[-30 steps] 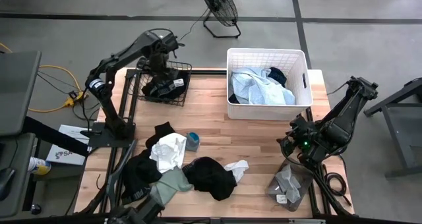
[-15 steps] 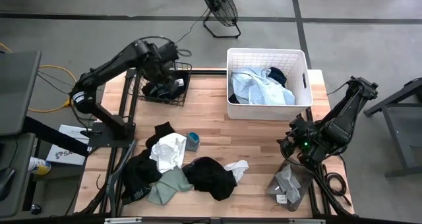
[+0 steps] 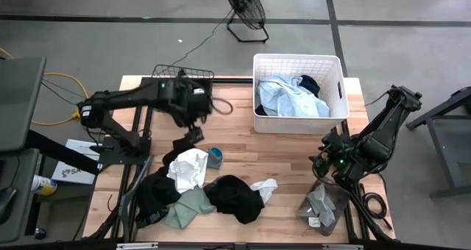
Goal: Pick & Place Cloths
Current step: Put the white boxer shorts into the black wire basket
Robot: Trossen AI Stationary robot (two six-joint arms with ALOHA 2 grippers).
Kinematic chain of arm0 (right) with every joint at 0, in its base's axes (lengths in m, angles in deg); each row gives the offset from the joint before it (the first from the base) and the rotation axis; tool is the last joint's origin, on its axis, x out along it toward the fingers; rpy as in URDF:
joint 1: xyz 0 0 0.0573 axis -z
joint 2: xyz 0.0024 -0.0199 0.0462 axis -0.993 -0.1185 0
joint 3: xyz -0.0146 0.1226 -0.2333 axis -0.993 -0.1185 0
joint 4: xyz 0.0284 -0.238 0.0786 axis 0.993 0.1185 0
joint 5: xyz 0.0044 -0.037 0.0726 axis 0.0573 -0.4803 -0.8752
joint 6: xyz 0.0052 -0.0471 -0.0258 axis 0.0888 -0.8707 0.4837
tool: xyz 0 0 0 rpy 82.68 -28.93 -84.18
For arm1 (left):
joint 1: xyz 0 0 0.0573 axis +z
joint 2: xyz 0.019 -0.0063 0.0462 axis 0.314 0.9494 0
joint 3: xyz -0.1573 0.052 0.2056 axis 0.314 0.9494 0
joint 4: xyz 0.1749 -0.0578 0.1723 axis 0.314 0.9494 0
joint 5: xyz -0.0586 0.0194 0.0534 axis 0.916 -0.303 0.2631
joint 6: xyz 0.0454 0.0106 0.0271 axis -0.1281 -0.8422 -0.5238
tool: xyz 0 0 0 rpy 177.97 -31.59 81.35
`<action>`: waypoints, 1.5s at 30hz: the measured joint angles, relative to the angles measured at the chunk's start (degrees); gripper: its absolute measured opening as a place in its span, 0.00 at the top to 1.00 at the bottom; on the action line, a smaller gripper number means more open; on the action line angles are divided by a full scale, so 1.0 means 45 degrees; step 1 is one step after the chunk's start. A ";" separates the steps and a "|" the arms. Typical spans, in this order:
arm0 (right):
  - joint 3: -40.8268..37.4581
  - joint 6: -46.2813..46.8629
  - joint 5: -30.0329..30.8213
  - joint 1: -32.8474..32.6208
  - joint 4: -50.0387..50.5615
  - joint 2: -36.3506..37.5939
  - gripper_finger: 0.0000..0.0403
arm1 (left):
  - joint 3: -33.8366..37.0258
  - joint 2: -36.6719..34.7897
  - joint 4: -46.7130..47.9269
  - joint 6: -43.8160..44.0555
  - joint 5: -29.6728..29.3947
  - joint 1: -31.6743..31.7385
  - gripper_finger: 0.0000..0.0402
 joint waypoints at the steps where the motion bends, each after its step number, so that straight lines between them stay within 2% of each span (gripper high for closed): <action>1: 0.0000 -0.0052 0.0000 0.0000 0.0000 0.0000 0.33 | -0.0015 0.0032 -0.0103 -0.0001 -0.0065 -0.0334 0.26; 8: -0.0002 -0.0295 -0.0073 0.0000 -0.0003 0.0000 0.33 | -0.0009 0.0648 -0.0097 0.0031 -0.0943 -0.2084 0.26; 14: -0.0005 -0.0473 -0.0078 0.0004 -0.0024 0.0000 0.33 | 0.0097 0.1371 -0.0070 0.0155 -0.1000 -0.2569 0.26; 18: -0.0005 -0.0549 -0.0081 0.0003 -0.0073 0.0000 0.33 | 0.1217 0.1606 -0.0676 0.0137 -0.0220 -0.2528 0.26; 23: -0.0005 -0.0575 -0.0083 0.0000 -0.0105 0.0000 0.33 | 0.3432 0.1599 -0.1225 0.0518 0.0891 -0.2528 0.26; 29: -0.0005 -0.0627 -0.0083 0.0000 -0.0112 0.0000 0.33 | 0.5426 0.1600 -0.2614 0.1207 0.1181 -0.2533 0.26; 37: -0.0005 -0.0627 -0.0087 0.0000 -0.0202 0.0000 0.33 | 0.6371 0.1590 -0.3287 0.2605 0.0459 -0.2529 0.26; 45: -0.0005 -0.0627 -0.0391 0.0002 -0.0272 0.0000 0.33 | 0.6868 0.1889 -0.3440 0.2637 0.0701 -0.2528 0.26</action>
